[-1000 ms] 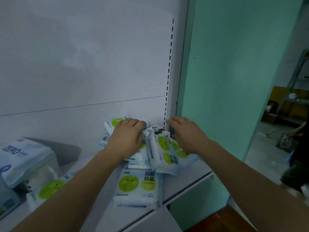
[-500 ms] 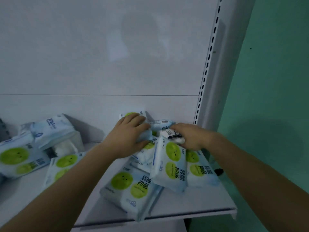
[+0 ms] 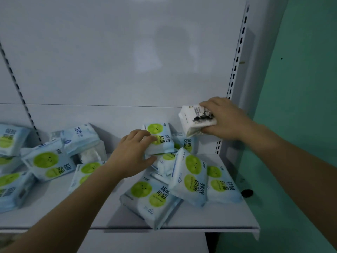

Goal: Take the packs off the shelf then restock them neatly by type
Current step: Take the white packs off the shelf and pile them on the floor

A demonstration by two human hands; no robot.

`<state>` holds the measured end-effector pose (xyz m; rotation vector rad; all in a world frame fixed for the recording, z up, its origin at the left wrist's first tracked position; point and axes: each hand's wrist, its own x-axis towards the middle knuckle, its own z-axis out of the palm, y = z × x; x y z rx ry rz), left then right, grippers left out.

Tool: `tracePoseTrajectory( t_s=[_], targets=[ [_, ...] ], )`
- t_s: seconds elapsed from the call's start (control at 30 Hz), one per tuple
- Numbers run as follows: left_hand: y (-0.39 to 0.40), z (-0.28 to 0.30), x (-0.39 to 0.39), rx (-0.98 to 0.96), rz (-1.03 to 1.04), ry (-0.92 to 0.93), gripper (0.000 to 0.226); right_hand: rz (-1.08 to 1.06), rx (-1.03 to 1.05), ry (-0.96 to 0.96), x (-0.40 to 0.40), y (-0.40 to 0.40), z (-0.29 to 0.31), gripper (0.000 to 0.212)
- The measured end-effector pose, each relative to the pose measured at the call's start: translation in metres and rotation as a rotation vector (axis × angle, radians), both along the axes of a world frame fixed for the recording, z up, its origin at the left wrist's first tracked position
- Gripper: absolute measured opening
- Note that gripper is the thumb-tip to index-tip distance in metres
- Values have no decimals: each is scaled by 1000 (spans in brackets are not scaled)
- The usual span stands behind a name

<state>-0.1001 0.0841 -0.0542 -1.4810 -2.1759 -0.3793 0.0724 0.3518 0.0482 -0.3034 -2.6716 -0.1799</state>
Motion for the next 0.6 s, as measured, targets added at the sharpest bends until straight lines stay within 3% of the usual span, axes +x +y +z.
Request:
tracePoseTrajectory(
  t_s=[0.13,0.33,0.5,0.6],
  targets=[
    [-22,5,-4,90,118,-37,57,77,1,87,-13,-29,3,90],
    [-74,22,9,224,222,-375,78,304,58,108,-58,-97,-3,83],
    [-127,25,-14,-52,537,-248,30,416,61,97,-95,-143,-10,80],
    [-149,16,-30,-290,608,-176,28,413,64,59,-109,-162,-15,79]
  ],
)
